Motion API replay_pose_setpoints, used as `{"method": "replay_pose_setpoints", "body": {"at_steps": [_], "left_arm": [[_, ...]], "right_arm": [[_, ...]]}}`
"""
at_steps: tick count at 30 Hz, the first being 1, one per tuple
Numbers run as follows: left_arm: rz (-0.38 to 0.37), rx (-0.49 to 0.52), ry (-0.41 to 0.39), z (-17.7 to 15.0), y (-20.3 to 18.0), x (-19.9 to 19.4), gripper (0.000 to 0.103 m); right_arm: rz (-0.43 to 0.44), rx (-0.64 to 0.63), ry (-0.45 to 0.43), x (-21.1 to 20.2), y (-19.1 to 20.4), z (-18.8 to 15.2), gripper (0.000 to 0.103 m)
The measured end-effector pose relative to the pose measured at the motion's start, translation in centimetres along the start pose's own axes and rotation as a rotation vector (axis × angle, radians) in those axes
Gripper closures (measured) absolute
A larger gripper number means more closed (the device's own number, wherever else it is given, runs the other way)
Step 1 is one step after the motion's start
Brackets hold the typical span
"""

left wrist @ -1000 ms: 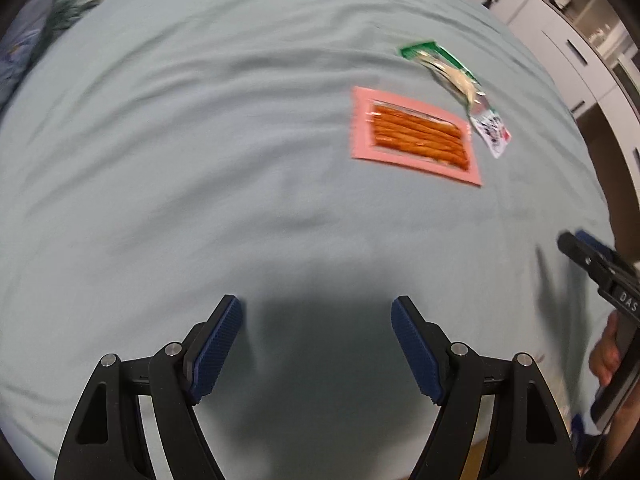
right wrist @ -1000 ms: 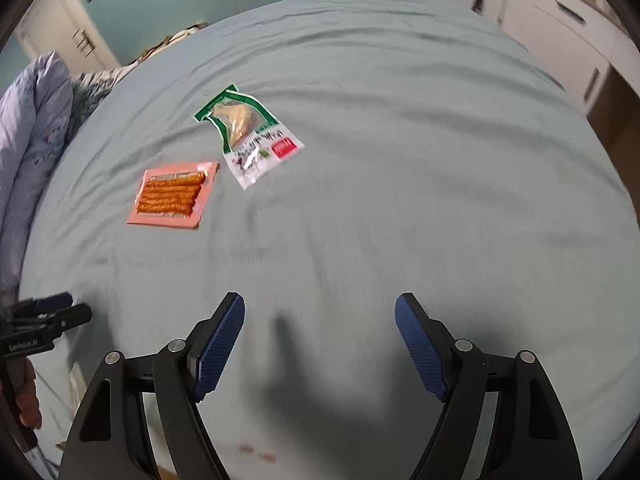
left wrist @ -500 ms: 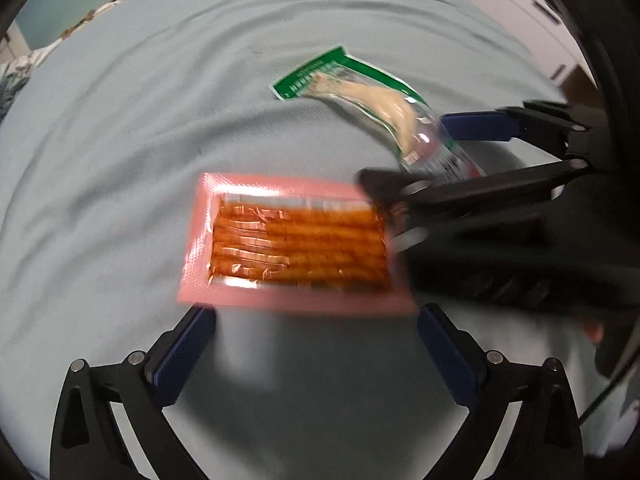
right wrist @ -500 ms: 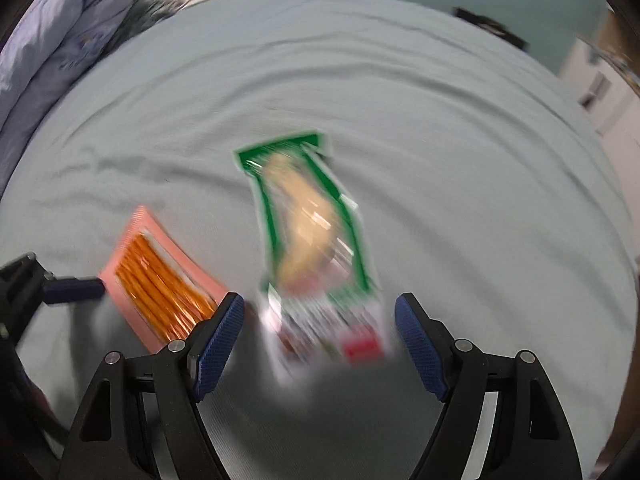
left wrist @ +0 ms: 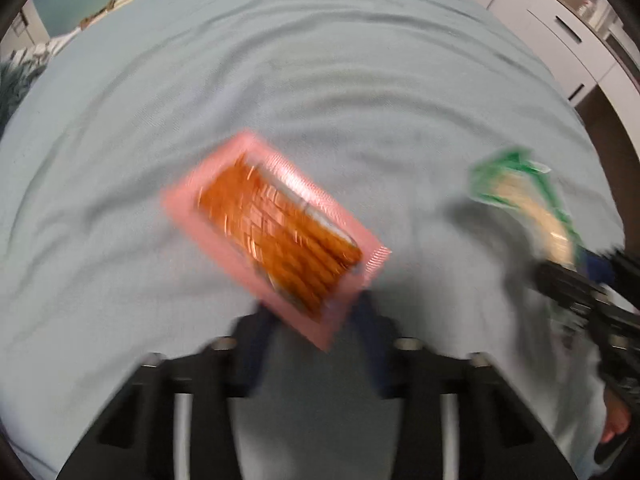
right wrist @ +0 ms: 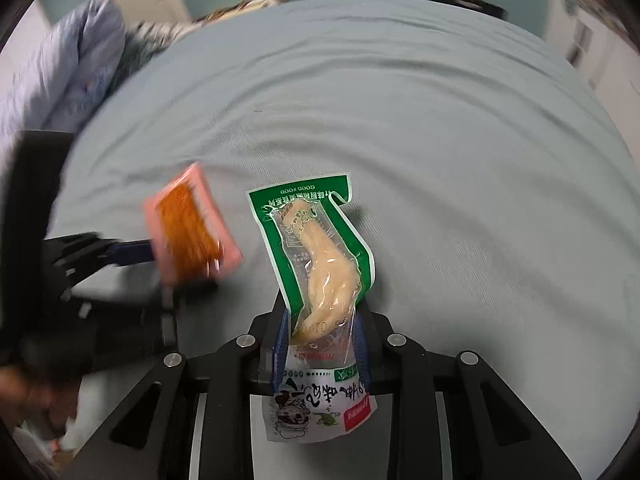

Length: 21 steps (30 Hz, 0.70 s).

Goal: Organize snacks
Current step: 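Grasp the pink pretzel pack with left while right grasps the green-white chicken pack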

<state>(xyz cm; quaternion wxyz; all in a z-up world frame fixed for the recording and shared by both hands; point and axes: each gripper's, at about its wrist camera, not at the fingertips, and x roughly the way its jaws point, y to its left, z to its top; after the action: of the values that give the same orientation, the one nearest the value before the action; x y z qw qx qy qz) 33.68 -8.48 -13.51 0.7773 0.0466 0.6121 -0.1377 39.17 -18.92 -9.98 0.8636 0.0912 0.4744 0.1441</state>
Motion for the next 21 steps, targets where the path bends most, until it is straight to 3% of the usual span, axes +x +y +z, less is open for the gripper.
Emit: {"method": "replay_pose_setpoints", "body": {"at_steps": [1,2,5,10,12,13,14,18,21], "left_arm": [[-0.029,-0.026,0.026,-0.7,0.6,-0.2,0.098],[-0.055,-0.056,0.049,-1.3,1.3,-0.4,0.103],[-0.136,-0.178,0.109,-4.3,3.7,-1.3,0.103],[-0.197,-0.291,0.124,-8.5,6.2,-3.3,0.101],[-0.212,-0.335,0.135,-10.2,6.3,-4.0,0.076],[-0.203,-0.355,0.139,-10.1,6.7,-4.1,0.046],[-0.194,-0.370,0.131,-9.7,6.8,-4.2,0.028],[-0.165,-0.380,0.119,-6.7,4.8,-3.6,0.024],[-0.182,-0.439,0.133,-3.5,4.7,-1.5,0.024]], "right_arm": [[0.005,0.036,-0.014,-1.4,-0.5,-1.3,0.077],[0.014,0.067,-0.031,-3.1,-0.9,-2.6,0.077],[0.069,0.153,-0.102,-8.0,-1.5,-6.9,0.077],[0.076,0.283,-0.094,-13.0,-0.6,-12.1,0.077],[0.131,0.348,-0.151,-15.5,0.0,-13.0,0.077],[0.146,0.359,-0.170,-16.3,-0.2,-13.0,0.077],[0.160,0.372,-0.195,-17.1,0.0,-13.7,0.077],[0.241,0.459,-0.234,-18.1,0.6,-18.3,0.077],[0.180,0.401,-0.139,-15.8,0.6,-19.2,0.077]]}}
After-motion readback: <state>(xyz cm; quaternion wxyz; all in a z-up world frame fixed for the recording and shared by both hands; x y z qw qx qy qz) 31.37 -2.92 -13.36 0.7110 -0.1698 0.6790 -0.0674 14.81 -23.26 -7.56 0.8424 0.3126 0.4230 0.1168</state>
